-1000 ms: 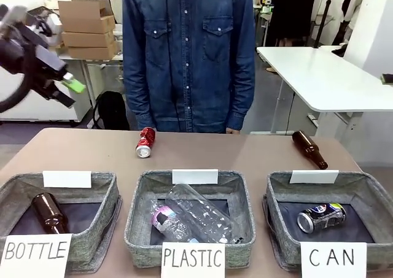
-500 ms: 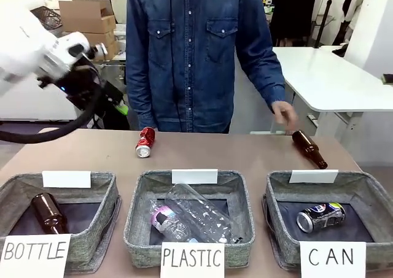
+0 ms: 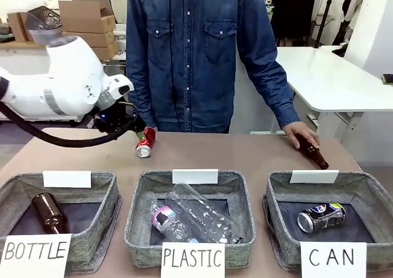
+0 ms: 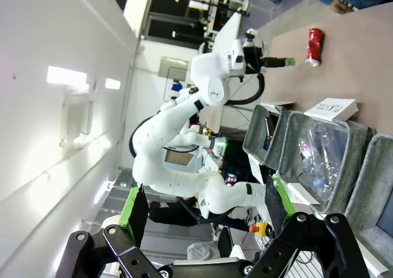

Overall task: Sort the can waste into the basket.
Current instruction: Pick up the can waste from the table and place it in the right Fabric basket.

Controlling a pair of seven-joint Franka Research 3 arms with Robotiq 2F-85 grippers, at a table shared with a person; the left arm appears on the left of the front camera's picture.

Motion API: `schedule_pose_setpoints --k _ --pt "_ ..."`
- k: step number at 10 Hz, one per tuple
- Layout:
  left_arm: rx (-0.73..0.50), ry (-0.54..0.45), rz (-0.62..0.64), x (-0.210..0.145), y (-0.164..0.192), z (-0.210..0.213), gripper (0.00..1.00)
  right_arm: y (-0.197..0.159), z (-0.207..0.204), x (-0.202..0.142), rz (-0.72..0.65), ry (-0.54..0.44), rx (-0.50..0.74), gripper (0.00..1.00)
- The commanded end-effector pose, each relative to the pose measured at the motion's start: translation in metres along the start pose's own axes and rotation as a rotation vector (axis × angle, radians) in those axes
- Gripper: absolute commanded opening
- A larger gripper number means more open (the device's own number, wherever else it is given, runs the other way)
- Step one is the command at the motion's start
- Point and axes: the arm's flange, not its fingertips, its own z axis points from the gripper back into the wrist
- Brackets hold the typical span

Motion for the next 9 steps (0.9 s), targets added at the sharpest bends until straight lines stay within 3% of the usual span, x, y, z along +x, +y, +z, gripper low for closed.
schedule_pose_setpoints --k 1,2,3,4,5,7,9 --pt "-0.253 0.161 0.058 0.011 -0.003 0.012 1.00 0.000 0.001 0.001 0.026 0.007 0.001 1.00" --pt "0.000 0.000 0.000 0.000 0.000 0.000 1.00 0.000 0.001 0.001 0.026 0.007 0.001 1.00" --pt "0.000 0.000 0.000 0.000 0.000 0.000 1.00 0.000 0.001 0.001 0.026 0.007 0.001 1.00" --pt "-0.102 0.061 0.020 0.008 -0.011 -0.006 1.00 0.000 0.001 0.001 0.026 0.007 0.001 1.00" --pt "-0.049 0.003 0.106 0.012 -0.008 -0.014 1.00 0.000 0.001 0.001 0.026 0.007 0.001 1.00" --pt "-0.027 -0.006 0.140 0.018 -0.006 -0.028 1.00 0.000 0.001 0.001 0.026 0.007 0.001 1.00" --pt "-0.147 0.033 0.162 0.015 0.048 0.014 1.00 0.000 0.001 0.001 0.026 0.007 0.001 1.00"
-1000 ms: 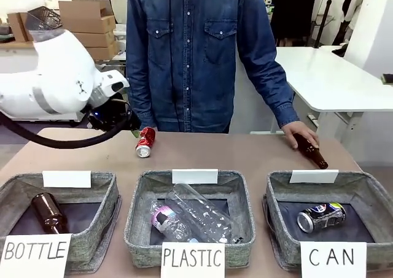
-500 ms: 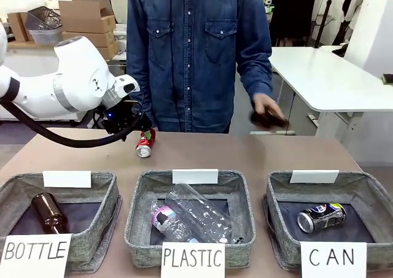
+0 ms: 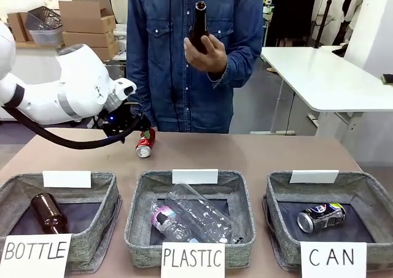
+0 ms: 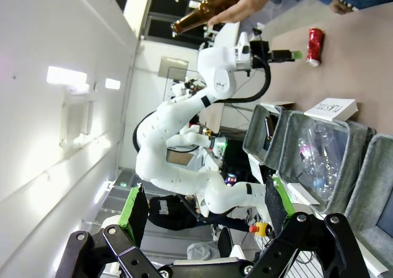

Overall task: Sort the can waste into the basket.
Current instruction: Pick up the can waste from the table and place it in the right Fabric basket.

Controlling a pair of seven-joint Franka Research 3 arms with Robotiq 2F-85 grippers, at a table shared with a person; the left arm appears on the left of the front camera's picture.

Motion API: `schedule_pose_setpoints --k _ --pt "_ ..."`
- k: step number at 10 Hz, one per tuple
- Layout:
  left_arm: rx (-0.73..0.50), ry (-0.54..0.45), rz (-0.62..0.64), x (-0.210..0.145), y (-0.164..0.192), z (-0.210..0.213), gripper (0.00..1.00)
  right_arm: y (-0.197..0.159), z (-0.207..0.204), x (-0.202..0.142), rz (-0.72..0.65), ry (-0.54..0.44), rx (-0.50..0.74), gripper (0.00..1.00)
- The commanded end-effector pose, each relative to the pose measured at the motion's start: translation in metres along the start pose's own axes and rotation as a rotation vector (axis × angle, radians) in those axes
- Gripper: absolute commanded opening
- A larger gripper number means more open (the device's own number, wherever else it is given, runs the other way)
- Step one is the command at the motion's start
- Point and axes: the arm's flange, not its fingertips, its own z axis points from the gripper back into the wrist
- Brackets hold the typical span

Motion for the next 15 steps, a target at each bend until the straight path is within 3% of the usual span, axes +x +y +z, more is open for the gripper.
schedule_pose_setpoints --k 1,3,8,10,15 --pt "-0.152 0.053 0.034 0.004 0.073 0.070 1.00 0.000 0.001 0.001 0.025 0.007 0.001 1.00" --pt "-0.204 -0.029 0.175 -0.023 0.161 0.158 1.00 0.000 0.001 0.001 0.025 0.007 0.001 1.00" --pt "-0.428 -0.072 0.308 -0.128 0.274 0.301 1.00 0.000 0.001 0.001 0.025 0.007 0.001 1.00" --pt "-0.532 -0.081 0.370 -0.144 0.304 0.325 1.00 0.000 0.001 0.001 0.025 0.007 0.001 1.00" --pt "-0.549 -0.081 0.367 -0.143 0.306 0.324 1.00 0.000 0.001 0.001 0.025 0.007 0.001 1.00"
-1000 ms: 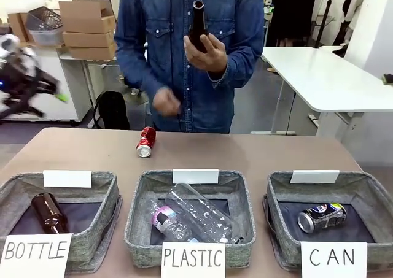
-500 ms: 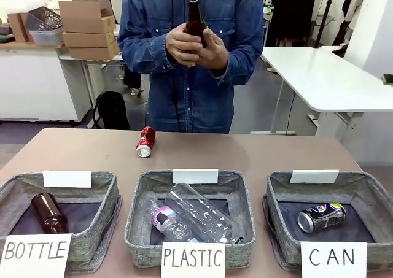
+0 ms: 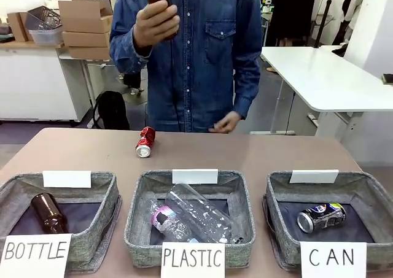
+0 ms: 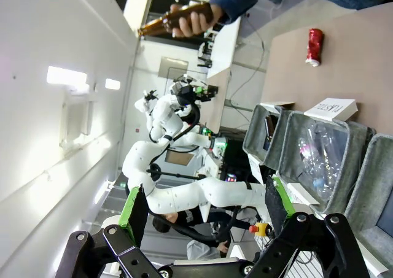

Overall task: Sort the can waste into the basket.
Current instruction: Pick up the can waste from the table and place it in the right Fabric basket.

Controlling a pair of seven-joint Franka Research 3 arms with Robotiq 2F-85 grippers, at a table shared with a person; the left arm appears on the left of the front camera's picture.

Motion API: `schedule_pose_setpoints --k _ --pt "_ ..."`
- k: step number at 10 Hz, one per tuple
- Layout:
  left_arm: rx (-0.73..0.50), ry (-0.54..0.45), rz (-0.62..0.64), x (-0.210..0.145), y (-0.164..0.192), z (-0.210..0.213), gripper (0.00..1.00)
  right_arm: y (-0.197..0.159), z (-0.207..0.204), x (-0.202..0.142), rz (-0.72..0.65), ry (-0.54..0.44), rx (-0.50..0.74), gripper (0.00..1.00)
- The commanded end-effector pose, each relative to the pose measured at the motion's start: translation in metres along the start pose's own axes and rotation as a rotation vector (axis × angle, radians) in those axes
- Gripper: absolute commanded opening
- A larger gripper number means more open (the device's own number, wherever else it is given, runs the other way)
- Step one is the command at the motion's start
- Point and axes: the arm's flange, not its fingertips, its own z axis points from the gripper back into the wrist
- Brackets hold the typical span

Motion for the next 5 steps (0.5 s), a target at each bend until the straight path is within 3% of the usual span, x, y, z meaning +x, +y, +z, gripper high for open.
schedule_pose_setpoints --k 1,5 --pt "-0.017 0.008 -0.020 0.0040 -0.0024 0.0001 1.00 0.0004 0.0009 0.0007 0.025 0.008 0.001 1.00" --pt "-0.010 0.020 -0.017 0.0048 -0.0007 0.0002 1.00 0.0004 0.0009 0.0007 0.025 0.008 0.001 1.00"
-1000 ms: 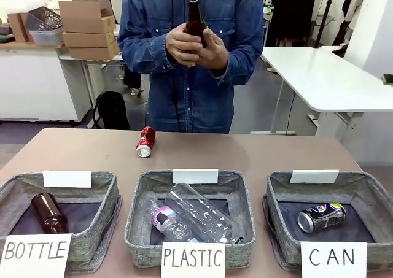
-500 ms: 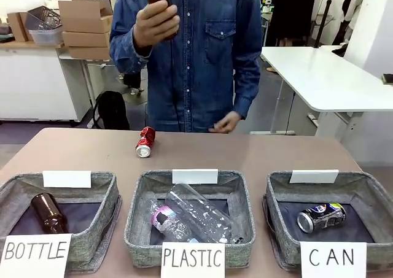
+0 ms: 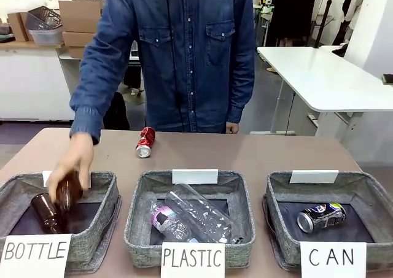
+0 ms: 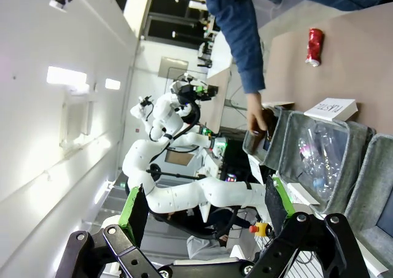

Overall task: Sort the can waste into the basket.
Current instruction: Pick up the can waste from the table and place it in the right Fabric basket.

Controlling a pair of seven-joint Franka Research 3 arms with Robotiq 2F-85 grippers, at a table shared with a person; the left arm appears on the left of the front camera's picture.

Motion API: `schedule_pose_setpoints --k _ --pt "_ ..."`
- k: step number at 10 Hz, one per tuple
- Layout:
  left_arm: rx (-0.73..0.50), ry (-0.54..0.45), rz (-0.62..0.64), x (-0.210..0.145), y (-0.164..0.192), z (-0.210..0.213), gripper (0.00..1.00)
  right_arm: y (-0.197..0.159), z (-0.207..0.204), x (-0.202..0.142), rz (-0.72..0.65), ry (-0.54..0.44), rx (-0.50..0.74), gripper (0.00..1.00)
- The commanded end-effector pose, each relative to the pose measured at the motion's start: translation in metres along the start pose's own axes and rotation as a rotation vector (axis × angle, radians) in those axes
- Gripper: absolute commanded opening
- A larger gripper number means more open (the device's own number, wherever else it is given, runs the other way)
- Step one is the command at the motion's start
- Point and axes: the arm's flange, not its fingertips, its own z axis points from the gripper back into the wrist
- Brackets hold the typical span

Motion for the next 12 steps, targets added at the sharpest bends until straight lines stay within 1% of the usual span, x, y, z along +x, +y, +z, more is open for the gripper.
schedule_pose_setpoints --k 1,7,8,10,11,12 --pt "-0.014 0.013 -0.017 0.001 0.000 0.001 1.00 0.000 0.001 0.001 0.025 0.008 0.001 1.00" --pt "0.034 0.048 -0.020 0.009 -0.012 -0.024 1.00 0.000 0.001 0.001 0.025 0.008 0.001 1.00" --pt "0.098 0.058 -0.025 0.011 -0.020 -0.041 1.00 0.000 0.001 0.001 0.025 0.008 0.001 1.00" --pt "0.182 0.100 -0.065 0.015 -0.043 -0.090 1.00 0.000 0.001 0.001 0.025 0.008 0.001 1.00" --pt "0.277 0.080 -0.046 0.018 -0.059 -0.133 1.00 0.000 0.001 0.001 0.025 0.008 0.001 1.00" --pt "0.350 0.108 -0.077 0.020 -0.080 -0.186 1.00 0.000 0.001 0.001 0.025 0.008 0.001 1.00"
